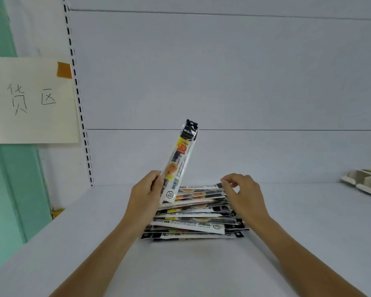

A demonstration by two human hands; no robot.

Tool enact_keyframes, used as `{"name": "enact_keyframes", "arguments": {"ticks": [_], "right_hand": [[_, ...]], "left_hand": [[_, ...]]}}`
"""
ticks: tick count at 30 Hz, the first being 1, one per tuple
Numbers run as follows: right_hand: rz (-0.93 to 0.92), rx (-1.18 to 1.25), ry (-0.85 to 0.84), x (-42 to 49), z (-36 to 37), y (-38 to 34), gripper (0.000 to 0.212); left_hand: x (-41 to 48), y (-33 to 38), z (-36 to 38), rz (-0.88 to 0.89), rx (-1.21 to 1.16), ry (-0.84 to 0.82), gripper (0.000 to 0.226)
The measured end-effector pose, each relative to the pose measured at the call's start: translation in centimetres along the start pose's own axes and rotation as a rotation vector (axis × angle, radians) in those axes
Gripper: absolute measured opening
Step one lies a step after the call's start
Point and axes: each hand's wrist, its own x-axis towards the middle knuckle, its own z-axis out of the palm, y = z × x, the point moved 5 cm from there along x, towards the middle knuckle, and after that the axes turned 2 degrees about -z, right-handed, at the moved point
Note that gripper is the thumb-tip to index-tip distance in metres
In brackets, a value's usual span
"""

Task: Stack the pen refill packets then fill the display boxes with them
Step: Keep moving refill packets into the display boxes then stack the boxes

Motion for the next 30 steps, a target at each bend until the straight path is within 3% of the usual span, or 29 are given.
{"name": "enact_keyframes", "arguments": {"ticks": [4,8,12,16,21,27,30], "right_hand": [[0.021,0.099,0.072,0.3,-1.1,-0.9,0.011],[-0.002,0.216,-0.119,1.1,-0.7,-4.1,0.009],[0.22,0.527,-0.351,1.1,1.9,-7.1,0.031],[0.265,0.672,-0.309,0.1,2.8,-7.9,0.016],[0.244,0.587,-0.304,-0.5,2.2,-7.9,0.005],[0.173,0.592,-0.311,-1.2,1.3,-8.1,0.008],[0.179,0.551,-0.288,-1.3,0.7,-7.9,0.013]], "left_hand": [[-0.3,-0.3,0.8,-0.302,-0.473,-0.179,0.03],[-0.4,0.3,0.1,-0.164,-0.143,-0.196,0.031],[-0.5,1.2,0.1,-0.102,-0.045,-0.193,0.029],[-1.3,2.3,0.8,-0.117,-0.035,-0.174,0.022],[-2.7,3.5,1.0,-0.038,0.106,-0.191,0.008],[-3.8,4.2,1.5,-0.096,0.095,-0.225,0.014],[-4.7,5.0,1.8,0.02,0.216,-0.253,0.017]]}}
